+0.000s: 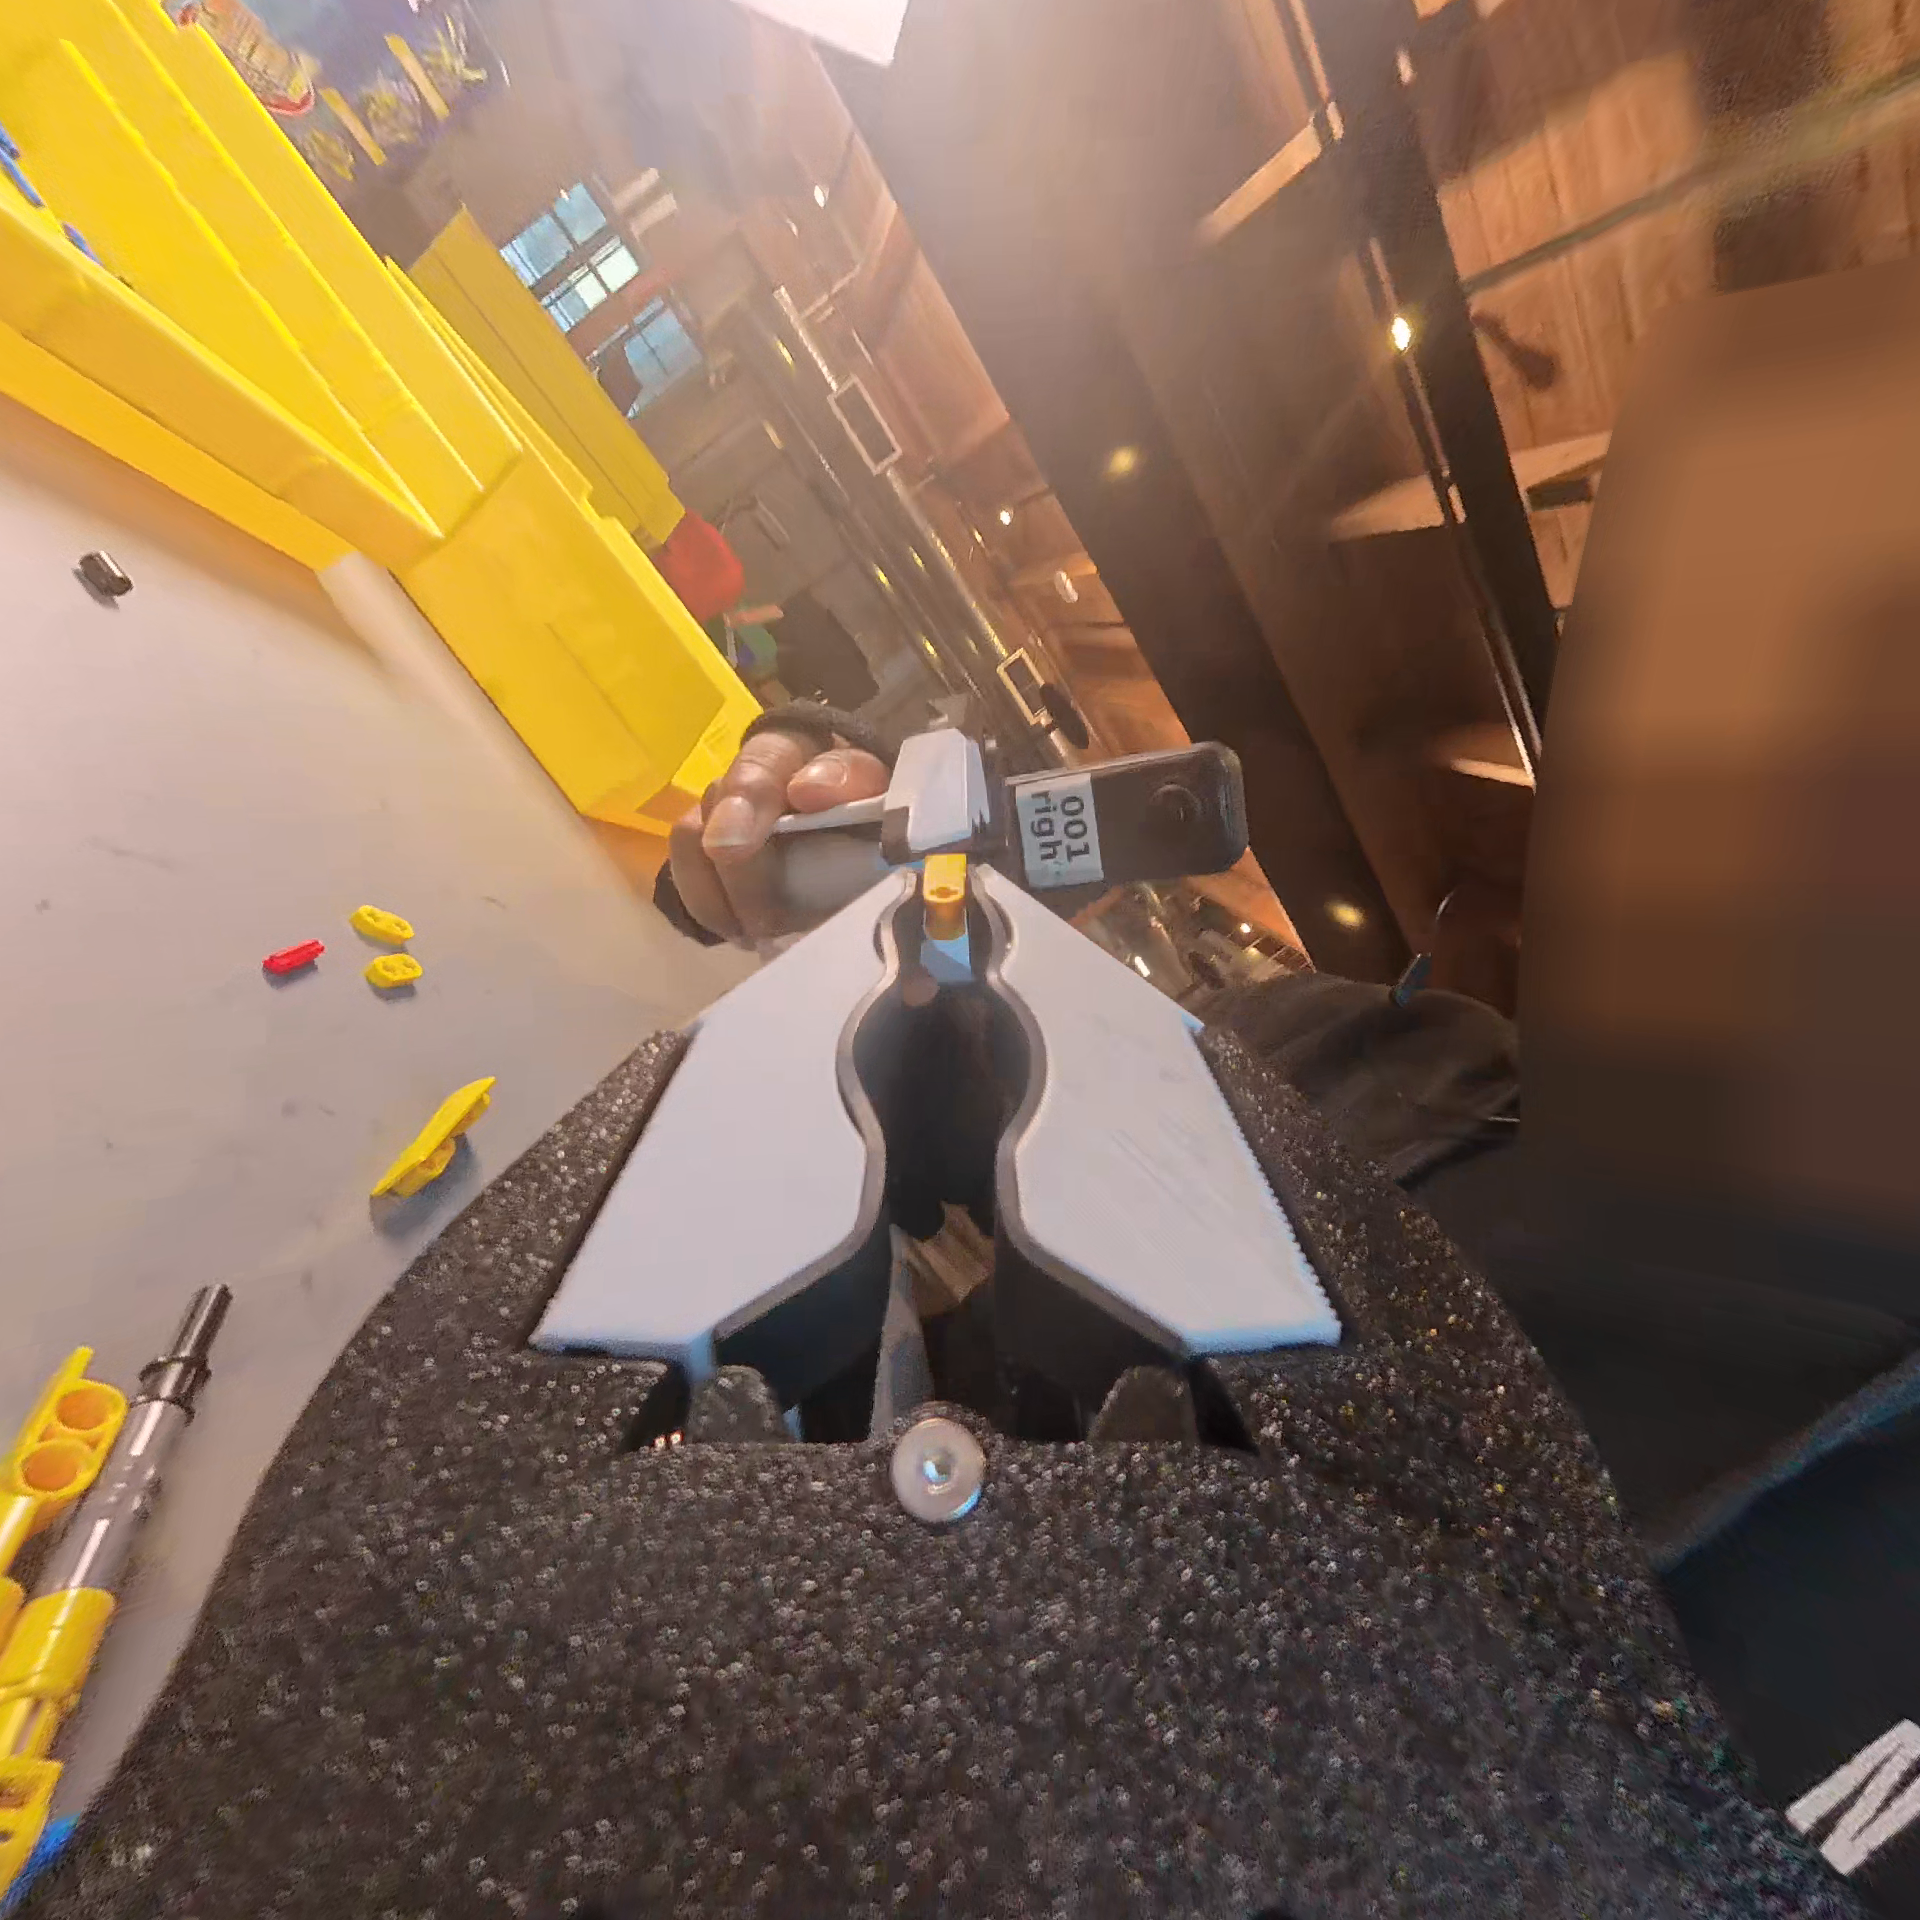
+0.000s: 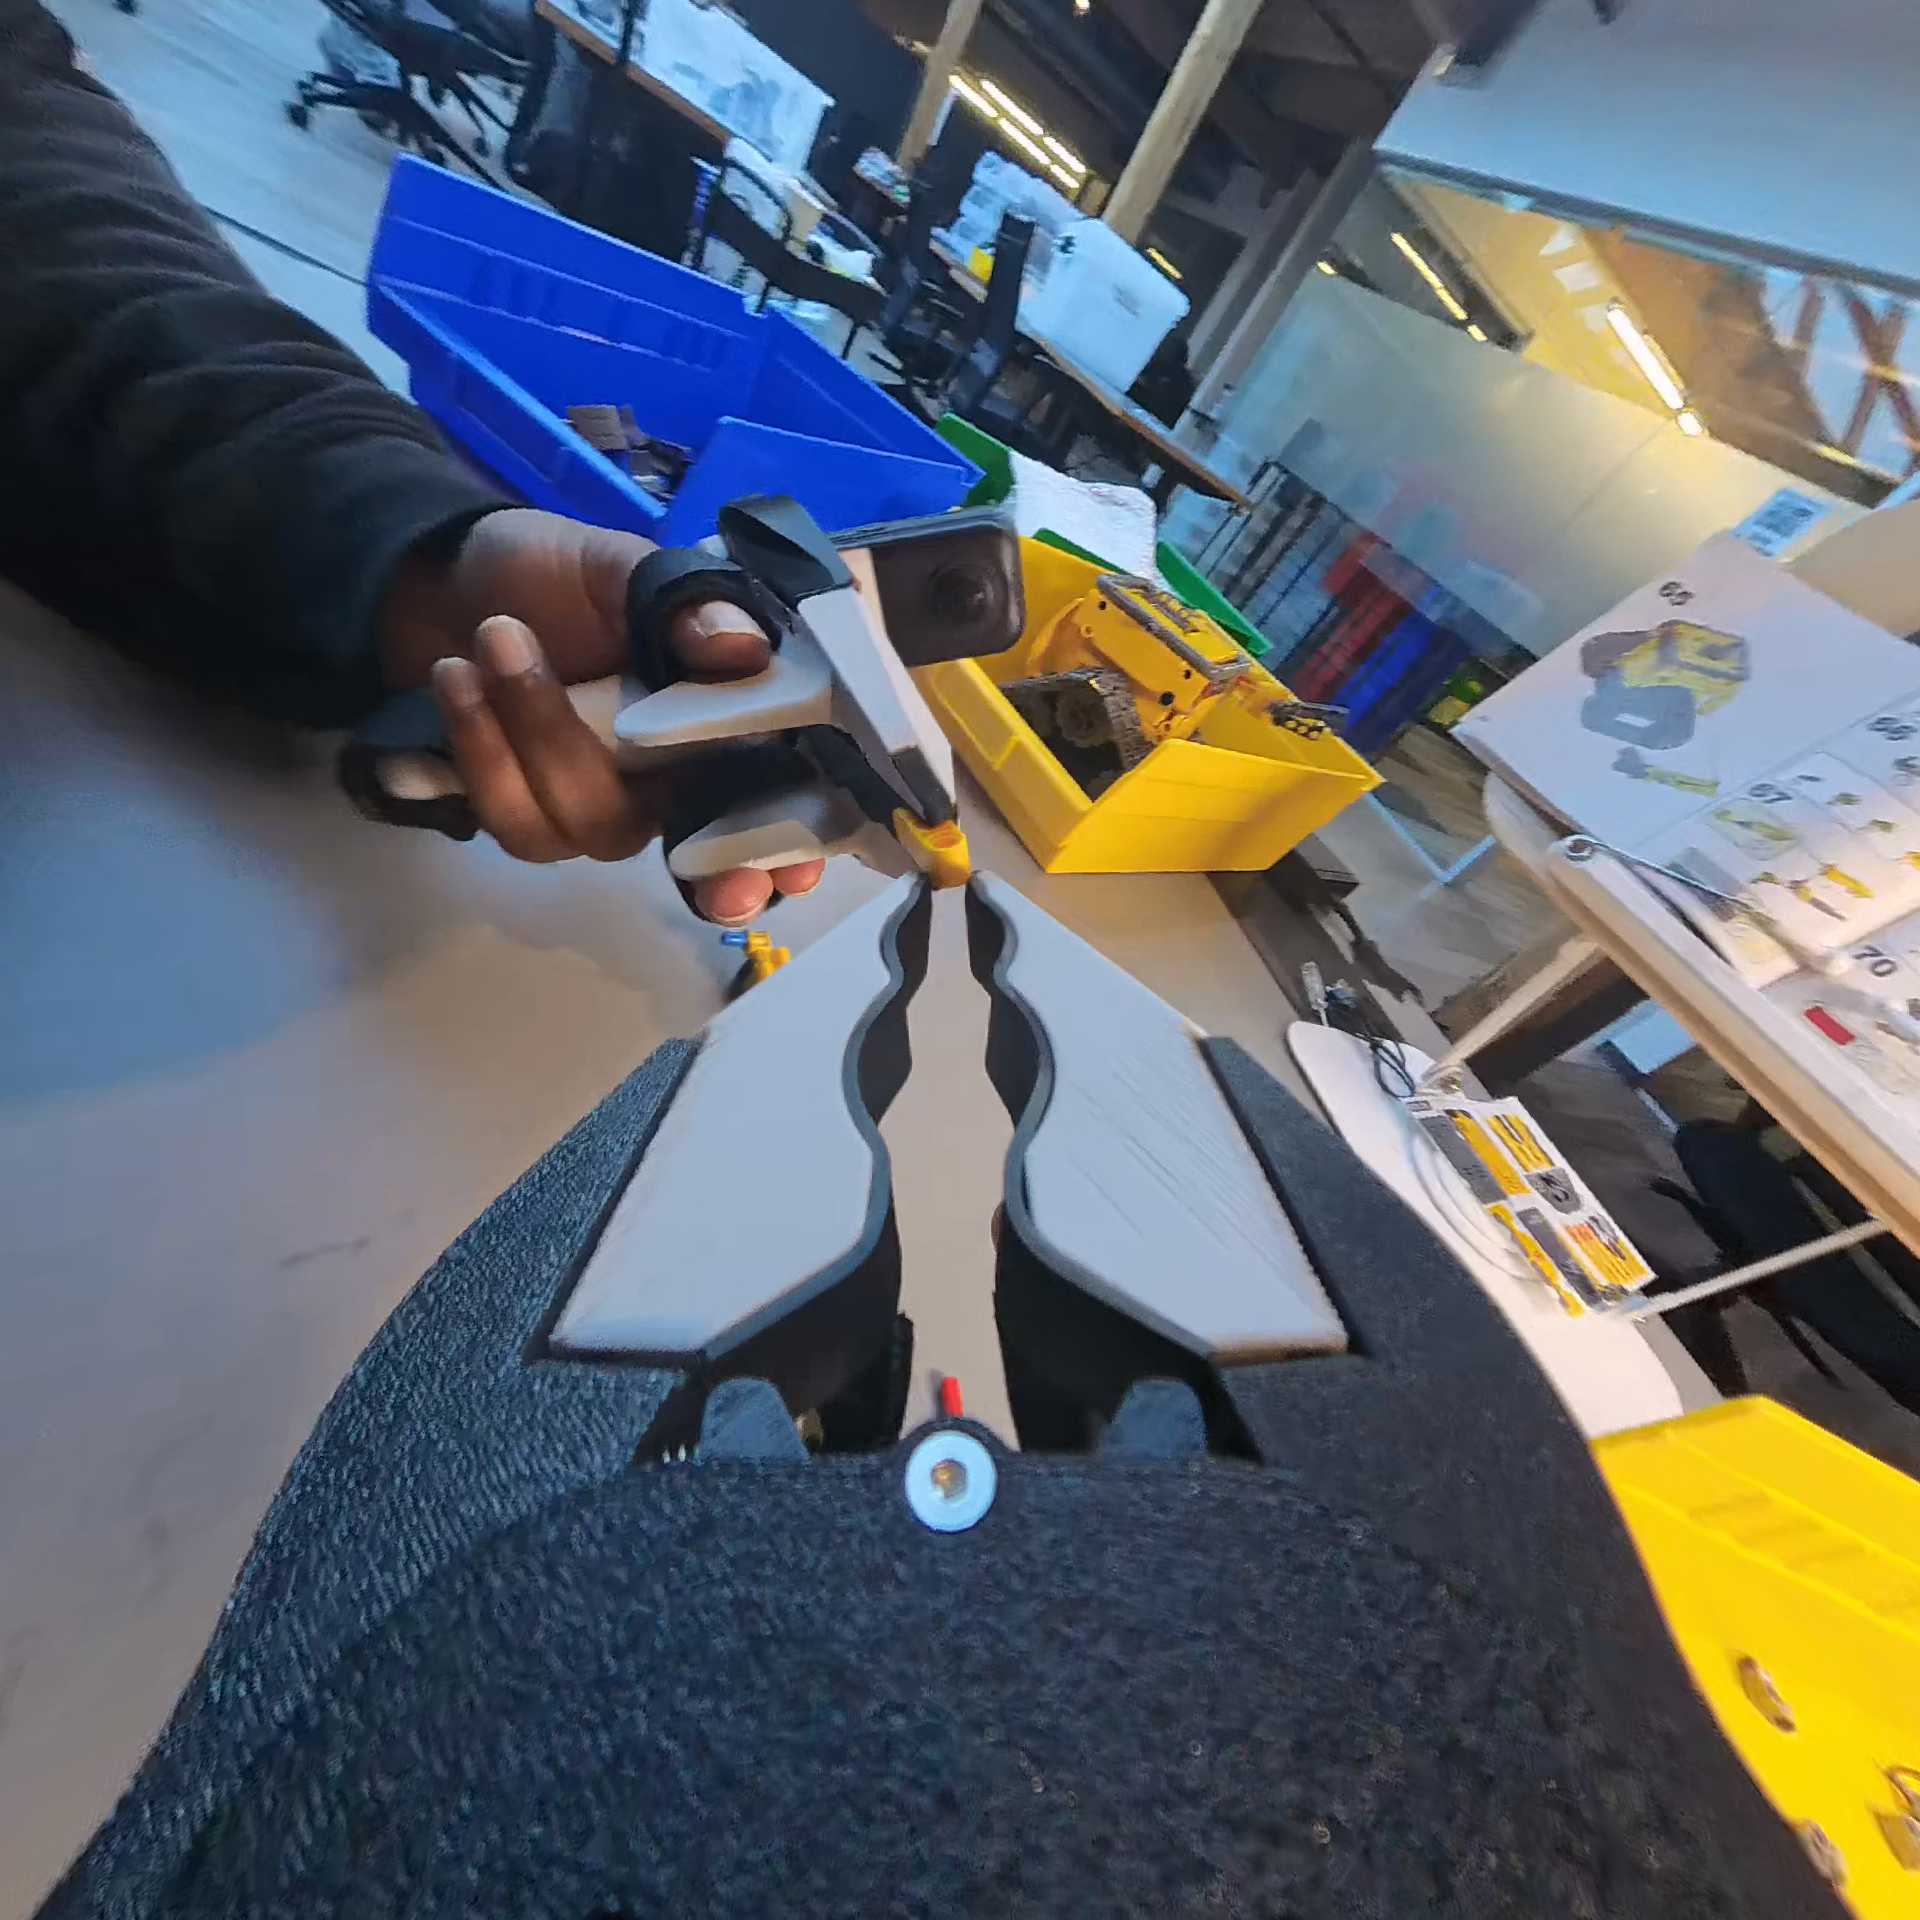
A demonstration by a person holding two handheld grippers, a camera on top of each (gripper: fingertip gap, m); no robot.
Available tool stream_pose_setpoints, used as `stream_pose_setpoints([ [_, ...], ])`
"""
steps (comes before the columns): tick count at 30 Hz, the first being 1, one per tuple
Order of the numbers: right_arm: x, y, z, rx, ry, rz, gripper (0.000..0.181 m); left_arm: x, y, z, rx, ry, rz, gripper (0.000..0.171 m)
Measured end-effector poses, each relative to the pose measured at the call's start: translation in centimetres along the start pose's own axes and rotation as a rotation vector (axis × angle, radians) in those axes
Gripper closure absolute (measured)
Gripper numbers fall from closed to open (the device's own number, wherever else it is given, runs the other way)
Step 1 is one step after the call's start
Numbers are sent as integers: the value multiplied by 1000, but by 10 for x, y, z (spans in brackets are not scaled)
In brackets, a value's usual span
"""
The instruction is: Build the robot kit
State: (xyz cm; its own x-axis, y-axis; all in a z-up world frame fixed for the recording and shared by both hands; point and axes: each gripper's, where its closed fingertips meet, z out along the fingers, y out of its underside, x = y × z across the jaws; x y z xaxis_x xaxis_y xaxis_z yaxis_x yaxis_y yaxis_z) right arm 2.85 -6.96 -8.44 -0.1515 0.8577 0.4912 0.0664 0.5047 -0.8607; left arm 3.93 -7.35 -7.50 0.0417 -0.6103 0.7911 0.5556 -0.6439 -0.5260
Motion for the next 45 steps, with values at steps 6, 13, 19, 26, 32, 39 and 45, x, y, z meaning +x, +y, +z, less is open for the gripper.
stream_pose_setpoints([
  [6,-3,3,-4,-10,-44,3,176,-2,4,2,-27,-15,21,165],
  [13,10,2,-5,-4,36,4,169,-8,-18,-9,102,-49,14,165],
  [19,1,3,9,-10,70,-7,168,-6,-24,-10,148,-43,16,165],
  [26,17,-1,7,9,152,27,164,-7,-24,-11,171,-31,-15,165],
  [32,11,-6,9,22,155,-13,167,-9,-28,-13,202,-31,-31,165],
  [39,14,-2,12,5,173,-4,166,-13,-21,-9,181,-19,-86,165],
  [45,13,-2,10,5,156,-39,161,-8,-19,-7,164,2,-95,165],
])
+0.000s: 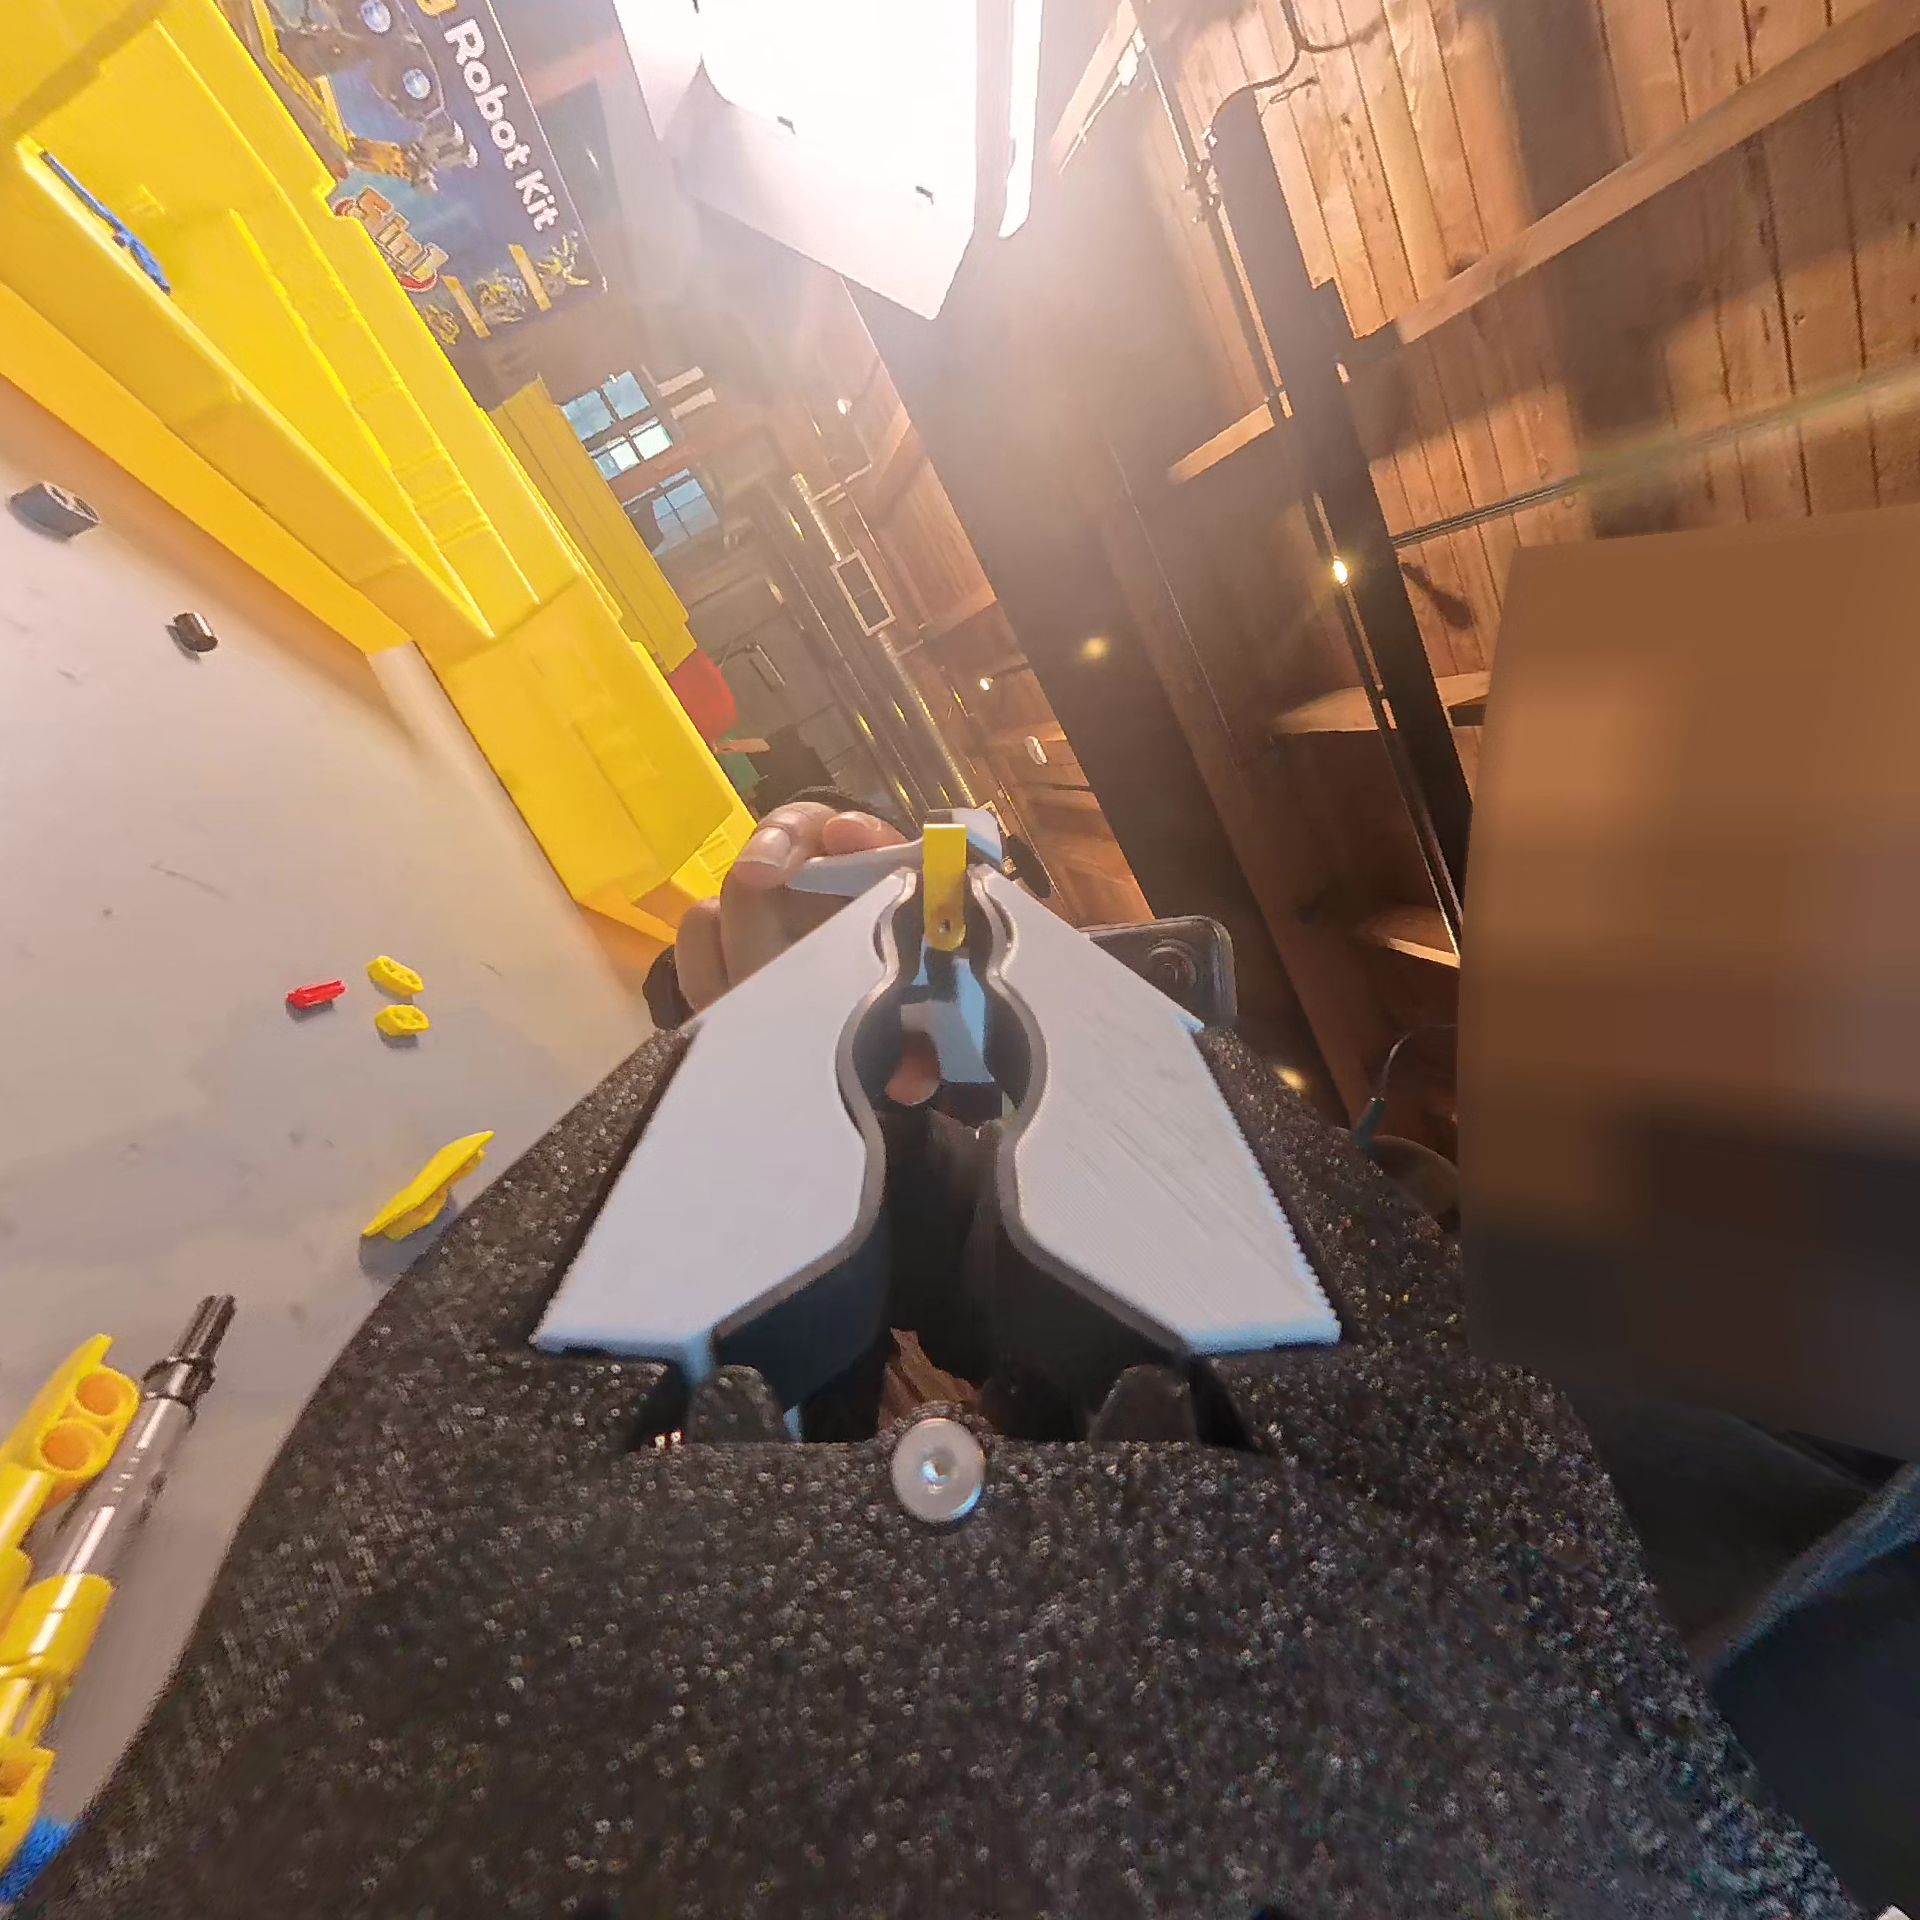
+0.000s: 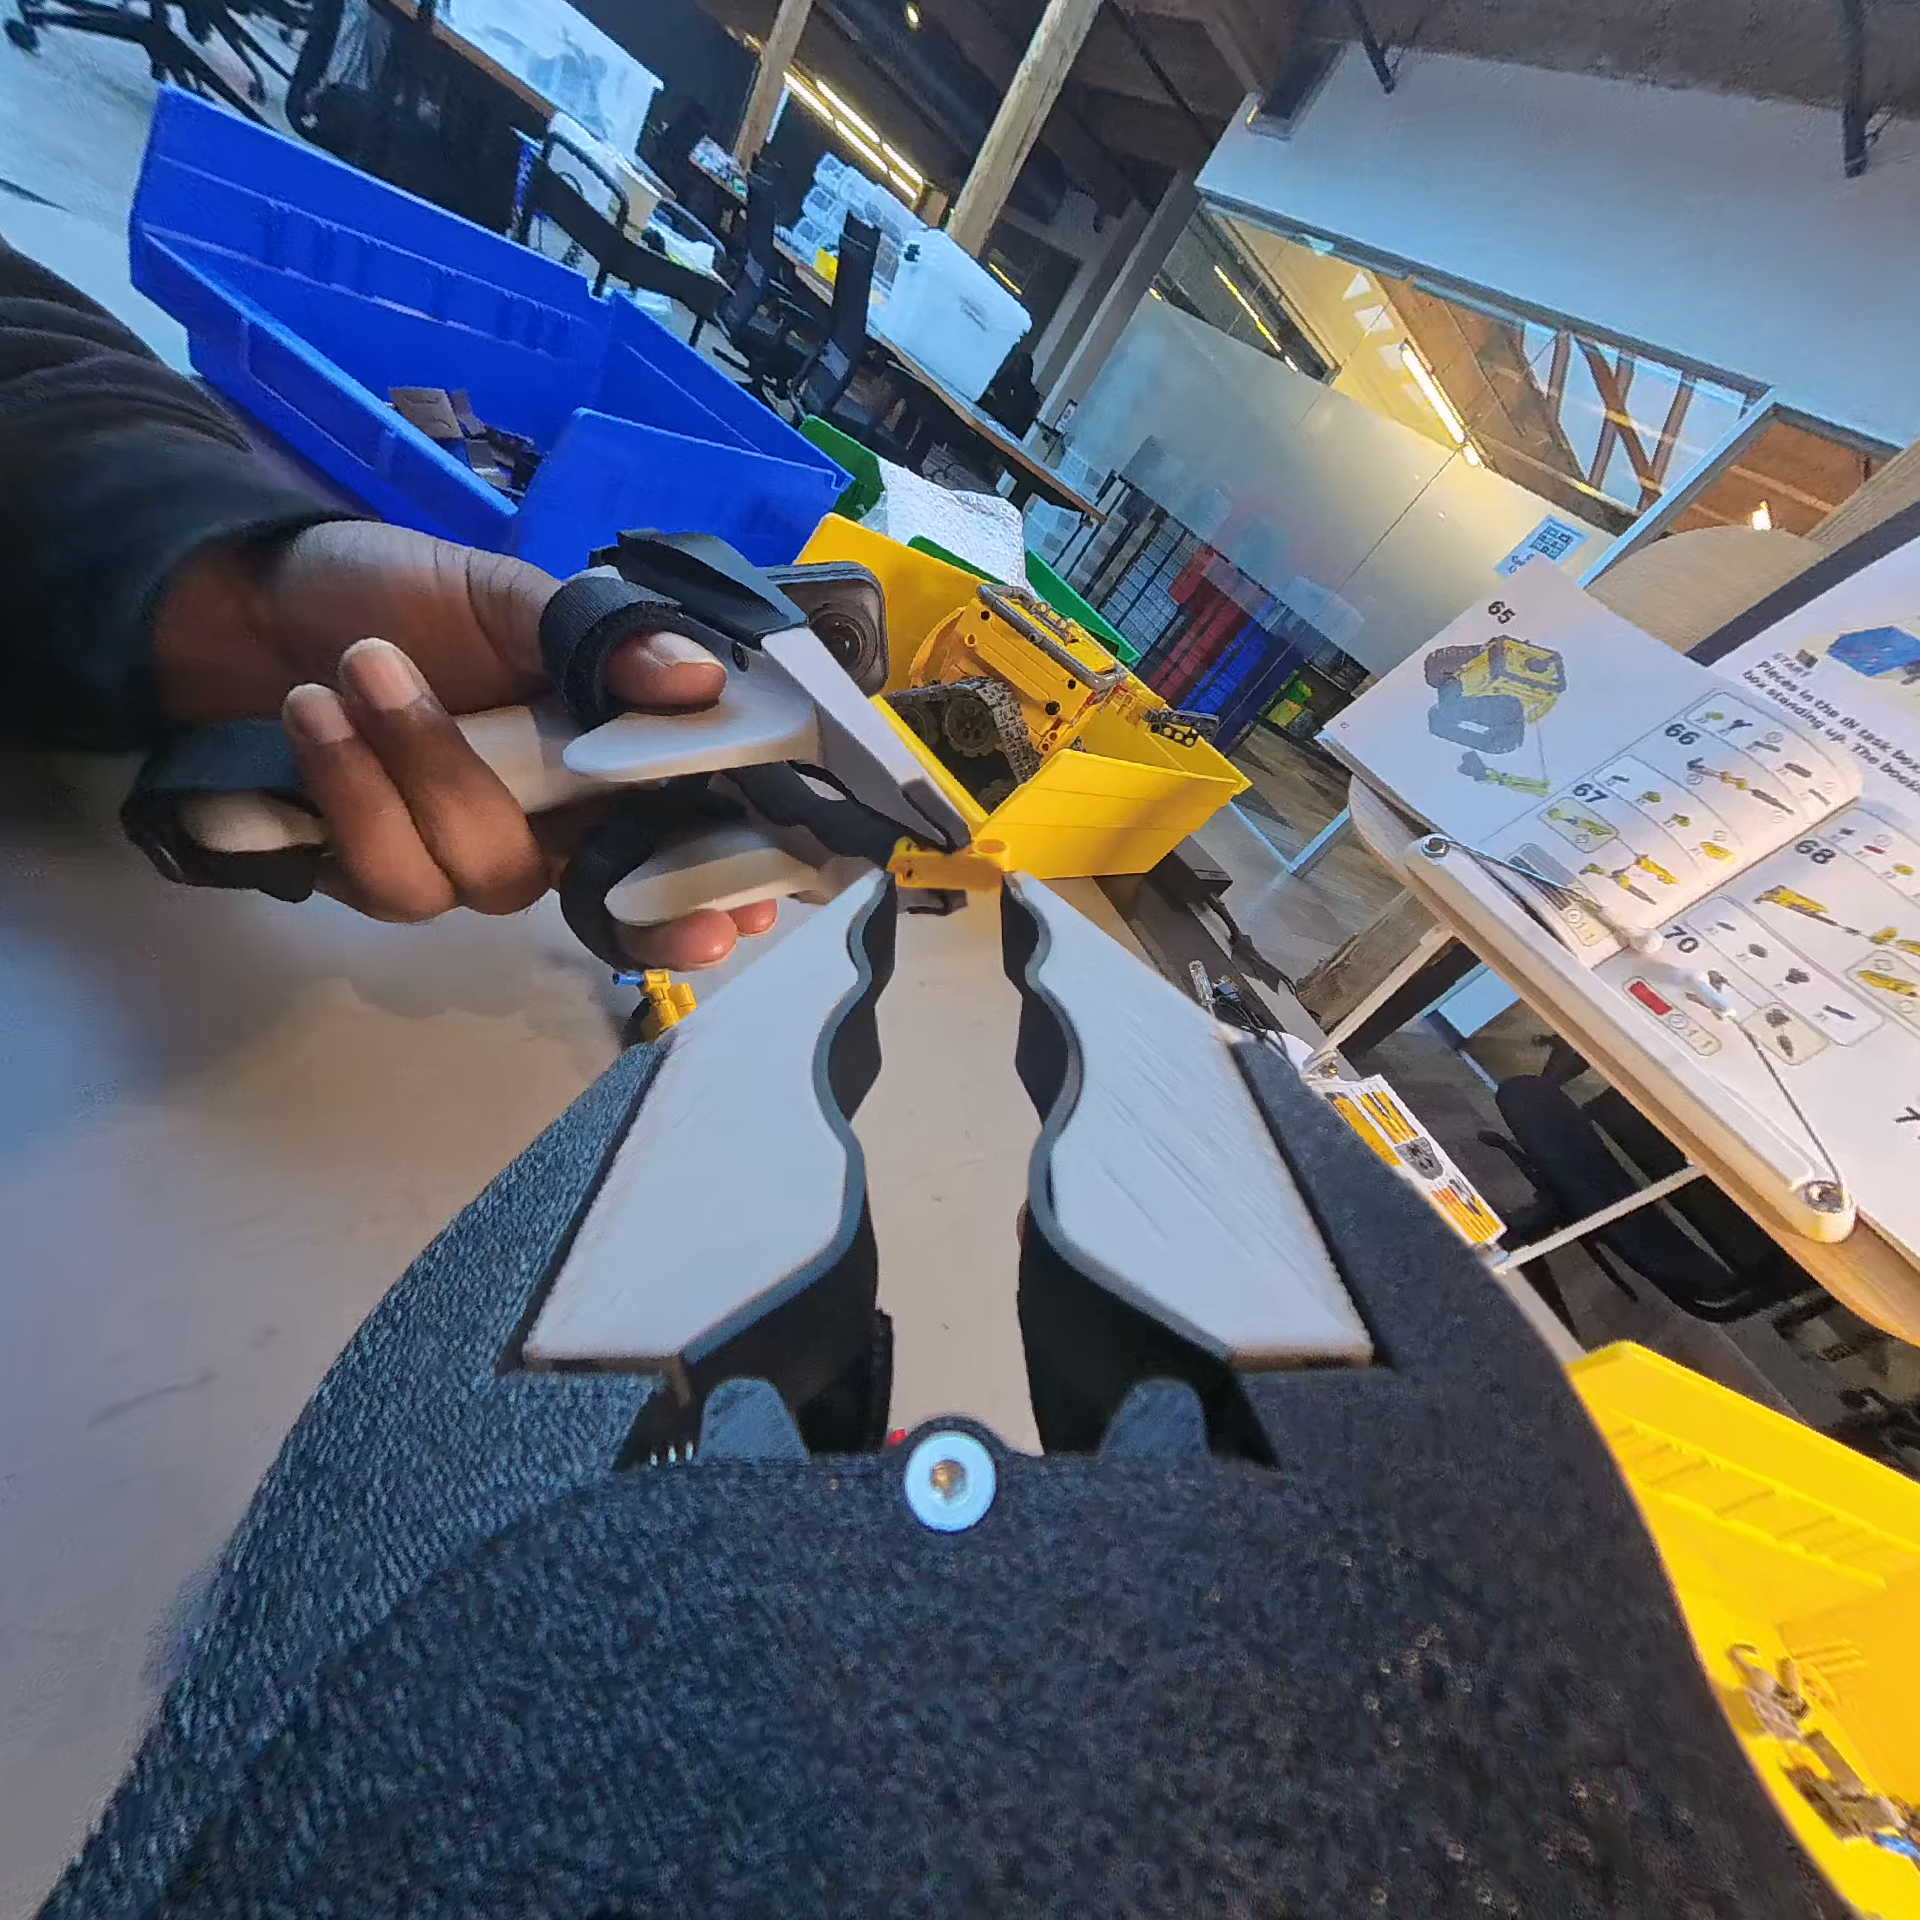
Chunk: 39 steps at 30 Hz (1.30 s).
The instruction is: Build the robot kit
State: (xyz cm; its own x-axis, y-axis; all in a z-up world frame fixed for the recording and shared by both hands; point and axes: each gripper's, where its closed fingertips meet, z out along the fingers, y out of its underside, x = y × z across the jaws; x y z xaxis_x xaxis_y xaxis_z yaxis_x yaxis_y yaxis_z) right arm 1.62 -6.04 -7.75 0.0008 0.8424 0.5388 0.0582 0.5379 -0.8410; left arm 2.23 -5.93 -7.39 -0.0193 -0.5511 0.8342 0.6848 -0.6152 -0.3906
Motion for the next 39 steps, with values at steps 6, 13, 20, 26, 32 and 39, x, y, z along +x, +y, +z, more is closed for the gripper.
stream_pose_setpoints([
  [6,-4,1,0,-11,-32,-9,156,-4,3,1,-7,-10,-19,165],
  [13,-8,7,1,-40,-64,-48,157,-5,13,5,-53,-18,-23,165],
  [20,-6,10,2,-54,-56,-38,157,-9,9,2,-25,-34,-43,165],
  [26,-6,11,-2,-33,-124,76,158,-9,9,-4,-195,-124,112,149],
  [32,-10,46,-16,-101,-363,288,157,-78,0,-84,-716,-713,822,131],
  [39,-24,60,-18,-116,-449,333,157,-100,34,-97,-922,-722,827,150],
])
